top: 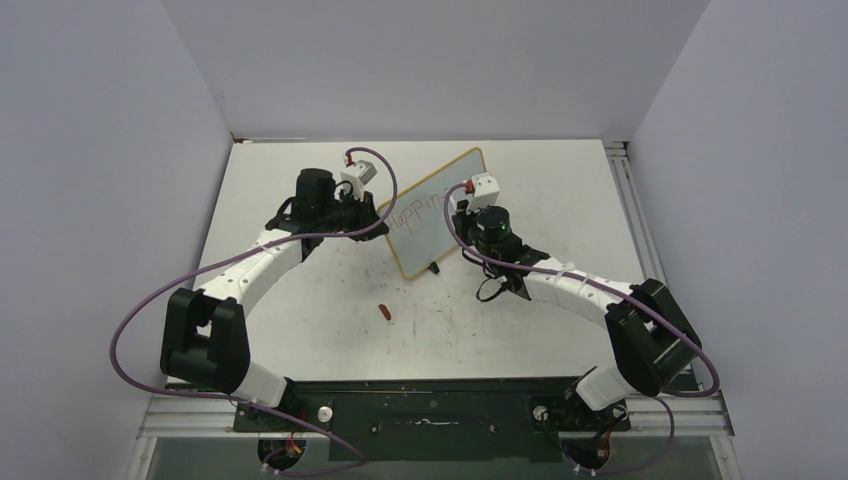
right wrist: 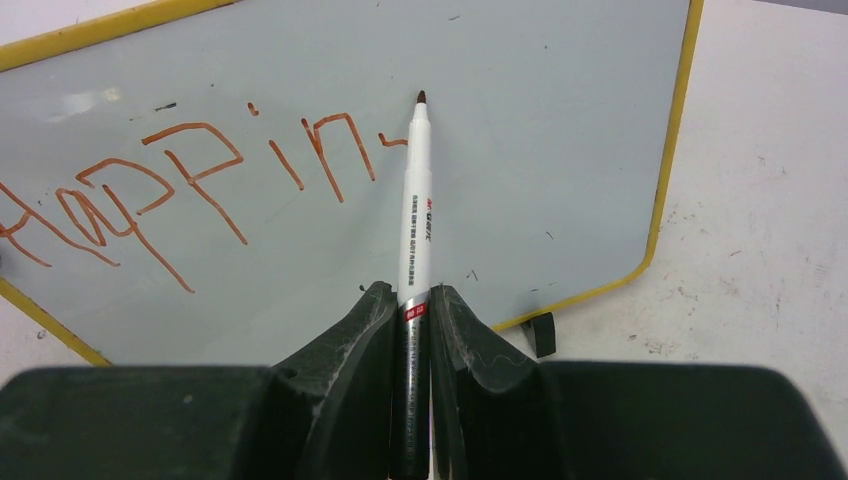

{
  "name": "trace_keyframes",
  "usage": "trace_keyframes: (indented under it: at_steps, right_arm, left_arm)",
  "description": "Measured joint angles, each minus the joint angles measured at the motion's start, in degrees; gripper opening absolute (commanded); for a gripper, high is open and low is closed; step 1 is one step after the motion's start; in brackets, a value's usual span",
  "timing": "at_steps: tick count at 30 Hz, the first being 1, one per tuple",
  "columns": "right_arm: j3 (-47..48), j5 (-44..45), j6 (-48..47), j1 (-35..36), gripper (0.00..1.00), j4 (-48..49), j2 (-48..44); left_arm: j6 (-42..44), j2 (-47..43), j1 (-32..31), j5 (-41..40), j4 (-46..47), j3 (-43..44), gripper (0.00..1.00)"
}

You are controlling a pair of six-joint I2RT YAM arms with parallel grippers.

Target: Write a sentence on the whiteboard

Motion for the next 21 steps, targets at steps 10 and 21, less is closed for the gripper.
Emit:
trace_keyframes:
  at_steps: [10, 21]
  right_arm:
    - [-1.11, -0.46, -0.02, 0.26, 0.05, 1.11, 0.00]
    - [-2.40, -0.46, -0.17, 1.25, 0.05, 1.09, 0.00]
  left_arm:
    - [0.00, 0.00, 0.00, 0.02, -0.07, 0.00, 0.00]
    - [0.00, -0.02, 0.00, 0.02, -0.11, 0.00, 0.00]
